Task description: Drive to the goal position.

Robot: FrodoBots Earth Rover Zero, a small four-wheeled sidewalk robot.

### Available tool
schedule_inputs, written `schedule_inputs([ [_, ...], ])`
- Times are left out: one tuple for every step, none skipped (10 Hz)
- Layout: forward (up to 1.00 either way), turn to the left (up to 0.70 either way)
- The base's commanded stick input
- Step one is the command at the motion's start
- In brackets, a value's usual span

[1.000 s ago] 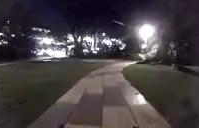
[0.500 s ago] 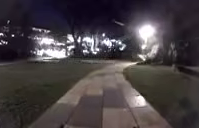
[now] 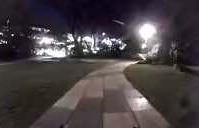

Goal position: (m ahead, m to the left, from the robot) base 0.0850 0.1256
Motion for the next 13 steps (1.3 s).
schedule_inputs([
  [0.30,0.00],
  [0.30,0.00],
  [0.30,0.00],
  [0.30,0.00],
  [0.30,0.00],
  [0.30,0.00],
  [0.30,0.00],
  [0.30,0.00],
  [0.30,0.00],
  [0.30,0.00],
  [0.30,0.00],
  [0.30,0.00],
  [0.30,0.00],
])
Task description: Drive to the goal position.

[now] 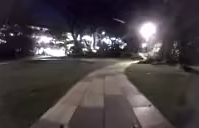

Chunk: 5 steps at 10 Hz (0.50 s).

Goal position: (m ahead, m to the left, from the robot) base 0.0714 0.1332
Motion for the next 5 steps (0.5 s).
schedule_inputs([
  [0.30,0.00],
  [0.30,0.00],
  [0.30,0.00],
  [0.30,0.00],
  [0.30,0.00],
])
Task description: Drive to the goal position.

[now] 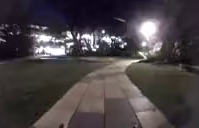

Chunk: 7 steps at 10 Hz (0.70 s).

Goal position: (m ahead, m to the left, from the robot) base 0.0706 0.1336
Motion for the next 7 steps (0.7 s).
schedule_inputs([
  [0.30,0.00],
  [0.30,0.00],
  [0.30,0.00],
  [0.30,0.00],
  [0.30,0.00],
  [0.30,0.00],
  [0.30,0.00],
])
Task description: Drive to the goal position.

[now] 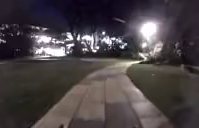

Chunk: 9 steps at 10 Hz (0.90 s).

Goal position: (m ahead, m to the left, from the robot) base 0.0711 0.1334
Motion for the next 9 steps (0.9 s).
schedule_inputs([
  [0.30,0.00],
  [0.30,0.00],
  [0.30,0.00],
  [0.30,0.00],
  [0.30,0.00],
  [0.30,0.00],
  [0.30,0.00],
  [0.30,0.00],
  [0.30,0.00],
])
